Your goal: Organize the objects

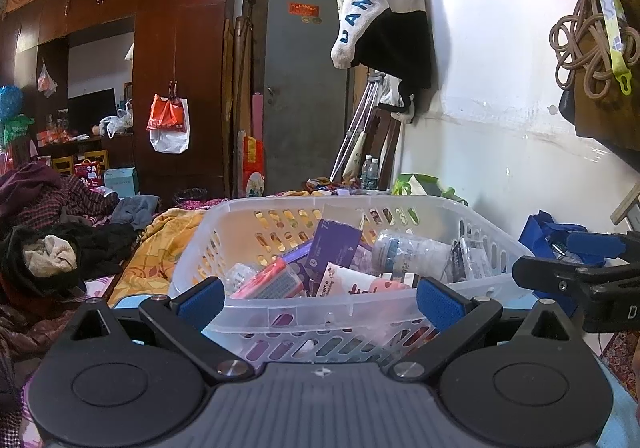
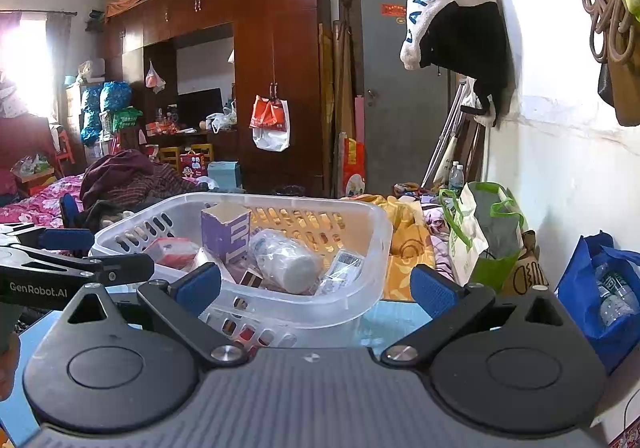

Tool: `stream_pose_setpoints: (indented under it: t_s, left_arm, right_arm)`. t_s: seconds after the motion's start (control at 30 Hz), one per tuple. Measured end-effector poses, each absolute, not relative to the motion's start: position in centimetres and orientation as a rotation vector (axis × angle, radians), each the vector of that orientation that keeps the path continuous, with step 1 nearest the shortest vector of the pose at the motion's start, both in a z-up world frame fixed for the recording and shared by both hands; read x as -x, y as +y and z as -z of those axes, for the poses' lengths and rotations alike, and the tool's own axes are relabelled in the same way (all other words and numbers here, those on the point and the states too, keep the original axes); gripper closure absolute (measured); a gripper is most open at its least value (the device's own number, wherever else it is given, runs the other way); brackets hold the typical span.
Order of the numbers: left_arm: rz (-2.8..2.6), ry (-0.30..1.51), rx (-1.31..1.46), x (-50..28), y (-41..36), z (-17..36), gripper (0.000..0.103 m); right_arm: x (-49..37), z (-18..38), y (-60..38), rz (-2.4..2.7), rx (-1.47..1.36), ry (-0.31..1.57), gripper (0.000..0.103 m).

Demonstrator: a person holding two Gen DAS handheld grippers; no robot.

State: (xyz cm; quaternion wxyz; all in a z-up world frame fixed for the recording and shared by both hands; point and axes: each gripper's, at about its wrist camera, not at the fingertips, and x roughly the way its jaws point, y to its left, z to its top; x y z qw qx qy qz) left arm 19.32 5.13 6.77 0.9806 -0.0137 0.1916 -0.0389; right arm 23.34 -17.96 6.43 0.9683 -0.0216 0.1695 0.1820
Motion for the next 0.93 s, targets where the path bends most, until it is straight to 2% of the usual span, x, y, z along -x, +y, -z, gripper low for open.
stream_pose_setpoints:
  t_s: [0.93]
  left_arm:
    - [0.069,0.353,0.013,-19.07,4.70,-7.04,0.000]
  right_arm:
    - [-23.28,-6.32,-17.87,-0.375,0.048,0.343,0.000]
